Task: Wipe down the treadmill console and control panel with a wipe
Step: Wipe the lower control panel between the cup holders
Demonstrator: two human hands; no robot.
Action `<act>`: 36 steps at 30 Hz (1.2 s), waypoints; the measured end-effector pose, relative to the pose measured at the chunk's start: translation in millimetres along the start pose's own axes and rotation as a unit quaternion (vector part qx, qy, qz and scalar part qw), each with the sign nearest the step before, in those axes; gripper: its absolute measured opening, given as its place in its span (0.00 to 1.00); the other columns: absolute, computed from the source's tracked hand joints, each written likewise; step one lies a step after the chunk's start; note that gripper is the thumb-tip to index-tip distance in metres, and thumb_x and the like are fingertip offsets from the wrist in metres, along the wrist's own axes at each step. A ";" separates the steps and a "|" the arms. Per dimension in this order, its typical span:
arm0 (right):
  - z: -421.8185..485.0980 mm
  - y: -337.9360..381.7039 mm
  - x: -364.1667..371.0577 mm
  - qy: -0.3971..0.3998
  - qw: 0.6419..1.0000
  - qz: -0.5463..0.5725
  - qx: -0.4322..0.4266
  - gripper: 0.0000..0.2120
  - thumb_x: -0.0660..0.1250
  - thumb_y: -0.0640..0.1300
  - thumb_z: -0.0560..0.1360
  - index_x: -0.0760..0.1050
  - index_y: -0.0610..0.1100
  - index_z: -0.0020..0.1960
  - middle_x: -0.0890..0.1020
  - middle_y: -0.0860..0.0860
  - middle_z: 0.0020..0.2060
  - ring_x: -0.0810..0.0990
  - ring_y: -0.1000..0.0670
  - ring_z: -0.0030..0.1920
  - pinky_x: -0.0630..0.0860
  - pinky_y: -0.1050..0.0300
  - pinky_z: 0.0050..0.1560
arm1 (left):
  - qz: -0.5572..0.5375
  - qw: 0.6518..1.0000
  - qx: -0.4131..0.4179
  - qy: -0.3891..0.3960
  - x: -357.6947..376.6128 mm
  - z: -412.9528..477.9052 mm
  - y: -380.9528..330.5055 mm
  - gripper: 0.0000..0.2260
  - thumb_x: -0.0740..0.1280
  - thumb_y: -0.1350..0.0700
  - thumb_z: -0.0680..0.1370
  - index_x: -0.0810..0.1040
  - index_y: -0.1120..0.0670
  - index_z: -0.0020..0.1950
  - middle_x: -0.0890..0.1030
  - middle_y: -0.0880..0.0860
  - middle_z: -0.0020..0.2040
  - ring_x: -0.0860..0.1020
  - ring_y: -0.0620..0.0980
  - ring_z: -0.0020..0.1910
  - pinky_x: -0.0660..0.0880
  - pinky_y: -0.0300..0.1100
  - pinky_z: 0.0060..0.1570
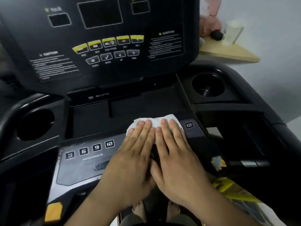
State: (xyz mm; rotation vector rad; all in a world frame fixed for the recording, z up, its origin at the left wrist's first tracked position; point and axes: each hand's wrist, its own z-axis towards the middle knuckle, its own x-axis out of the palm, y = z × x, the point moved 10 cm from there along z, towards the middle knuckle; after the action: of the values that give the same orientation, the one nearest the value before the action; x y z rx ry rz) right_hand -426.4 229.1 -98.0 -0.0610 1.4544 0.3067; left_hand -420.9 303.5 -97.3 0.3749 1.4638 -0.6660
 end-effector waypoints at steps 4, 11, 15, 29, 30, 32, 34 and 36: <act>10.9 42.5 8.1 0.008 0.998 0.009 -0.063 0.34 0.51 0.58 0.79 0.55 0.36 0.77 0.54 0.38 0.78 0.47 0.40 0.79 0.51 0.44 0.73 | -0.018 0.999 -0.041 -0.025 -11.8 -33.6 31.9 0.35 0.60 0.46 0.76 0.56 0.60 0.79 0.55 0.58 0.80 0.50 0.53 0.80 0.56 0.52 0.75; 39.1 130.0 20.6 0.014 0.987 0.014 -0.160 0.34 0.51 0.58 0.79 0.57 0.37 0.77 0.56 0.38 0.77 0.50 0.40 0.78 0.48 0.45 0.73 | -0.026 0.988 -0.147 -0.046 -29.1 -95.5 97.3 0.37 0.64 0.46 0.75 0.55 0.59 0.79 0.54 0.56 0.80 0.48 0.50 0.80 0.56 0.52 0.76; 48.6 181.0 26.2 0.016 0.978 0.010 -0.210 0.35 0.50 0.57 0.78 0.55 0.37 0.78 0.55 0.38 0.78 0.49 0.40 0.78 0.45 0.45 0.74 | -0.083 0.971 -0.210 -0.078 -35.5 -134.5 129.5 0.39 0.64 0.46 0.75 0.48 0.51 0.81 0.46 0.47 0.81 0.49 0.42 0.79 0.62 0.39 0.73; -13.2 170.5 37.2 0.058 0.967 0.018 -0.249 0.35 0.57 0.52 0.74 0.59 0.36 0.77 0.57 0.41 0.78 0.52 0.43 0.78 0.55 0.46 0.73 | 0.021 0.977 -0.202 -0.059 -10.4 -155.4 71.5 0.38 0.66 0.48 0.73 0.60 0.69 0.75 0.57 0.70 0.76 0.53 0.68 0.77 0.59 0.60 0.71; -12.9 161.4 34.6 0.053 0.970 0.013 -0.236 0.35 0.57 0.52 0.74 0.60 0.36 0.76 0.58 0.41 0.77 0.53 0.43 0.78 0.56 0.46 0.73 | 0.037 0.980 -0.192 -0.045 -7.2 -144.9 65.2 0.38 0.65 0.48 0.73 0.59 0.70 0.75 0.57 0.71 0.76 0.53 0.69 0.77 0.59 0.61 0.70; -11.8 140.9 27.9 0.045 0.978 -0.002 -0.206 0.35 0.57 0.52 0.73 0.61 0.36 0.76 0.60 0.41 0.77 0.55 0.43 0.78 0.56 0.46 0.73 | 0.064 0.985 -0.159 -0.022 -2.5 -124.0 52.3 0.38 0.62 0.47 0.74 0.56 0.70 0.75 0.57 0.72 0.75 0.54 0.70 0.76 0.58 0.61 0.70; -10.8 118.0 22.3 0.038 0.984 -0.014 -0.172 0.34 0.56 0.52 0.73 0.61 0.36 0.75 0.60 0.41 0.77 0.56 0.42 0.77 0.56 0.46 0.72 | 0.083 0.989 -0.119 -0.014 -1.4 -102.9 40.3 0.37 0.59 0.46 0.76 0.55 0.70 0.76 0.57 0.71 0.76 0.53 0.70 0.76 0.57 0.61 0.70; -10.2 93.7 17.1 0.031 0.990 -0.026 -0.135 0.34 0.55 0.53 0.75 0.60 0.36 0.76 0.60 0.40 0.77 0.56 0.42 0.78 0.55 0.46 0.72 | 0.095 0.992 -0.084 -0.010 0.0 -80.6 28.6 0.36 0.59 0.46 0.77 0.55 0.69 0.76 0.56 0.71 0.76 0.52 0.70 0.77 0.55 0.61 0.72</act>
State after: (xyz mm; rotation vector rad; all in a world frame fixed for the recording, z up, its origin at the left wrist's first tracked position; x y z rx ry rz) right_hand -457.4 319.6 -102.5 -0.3296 1.4632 0.4621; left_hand -466.4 374.8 -109.5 0.3713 1.4331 -0.3905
